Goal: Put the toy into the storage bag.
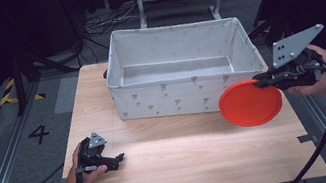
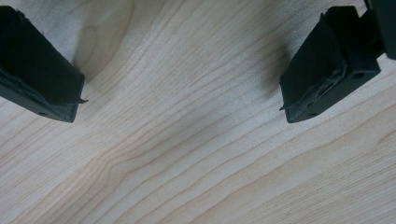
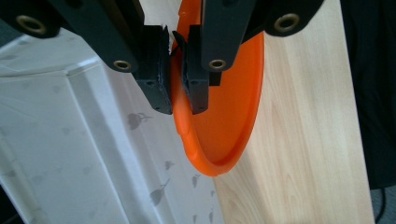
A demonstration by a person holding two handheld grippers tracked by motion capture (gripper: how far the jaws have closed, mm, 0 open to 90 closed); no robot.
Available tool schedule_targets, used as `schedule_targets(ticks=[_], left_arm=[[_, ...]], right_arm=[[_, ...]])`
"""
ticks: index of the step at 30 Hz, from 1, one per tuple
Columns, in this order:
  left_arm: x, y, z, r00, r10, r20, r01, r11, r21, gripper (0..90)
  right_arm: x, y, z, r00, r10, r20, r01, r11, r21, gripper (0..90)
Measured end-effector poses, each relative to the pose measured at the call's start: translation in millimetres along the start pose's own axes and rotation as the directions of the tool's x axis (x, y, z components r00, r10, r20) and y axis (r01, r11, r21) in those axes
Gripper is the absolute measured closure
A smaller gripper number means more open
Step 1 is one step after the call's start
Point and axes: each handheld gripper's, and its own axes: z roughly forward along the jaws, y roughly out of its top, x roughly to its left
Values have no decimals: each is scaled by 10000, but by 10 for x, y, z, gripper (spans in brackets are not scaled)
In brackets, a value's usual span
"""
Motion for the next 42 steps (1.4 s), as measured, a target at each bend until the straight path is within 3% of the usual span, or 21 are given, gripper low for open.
schedule_targets(ticks=[2, 8, 20, 23, 31, 36, 42], left_arm=[[0, 0, 0, 10000, -2, -1, 2, 10000, -1, 1], [-7, -4, -2, 10000, -47, -37, 47, 10000, -26, 3], [-5, -4, -2, 10000, -36, -17, 36, 10000, -19, 3], [-4, -4, -2, 10000, -27, 0, 27, 10000, -15, 2], [0, -2, -1, 10000, -4, 14, 4, 10000, -14, 1], [3, 0, 1, 10000, 19, 60, -18, 10000, -8, 1], [3, 0, 1, 10000, 19, 63, -19, 10000, -8, 1]], right_arm=[[-51, 87, -69, 9993, -184, 334, 183, 9998, 50, 822], [-227, 203, -164, 9985, -124, 542, 125, 9999, -21, 822], [-561, 331, -258, 9908, 417, 1285, -387, 9989, -262, 823], [-686, 300, -244, 9857, 790, 1485, -699, 9954, -657, 823], [-884, 394, -189, 9702, 1067, 2175, -919, 9928, -769, 823], [-984, 481, -123, 9690, 1096, 2216, -883, 9907, -1037, 823], [-1127, 461, 105, 9605, 1493, 2347, -1246, 9853, -1168, 823]])
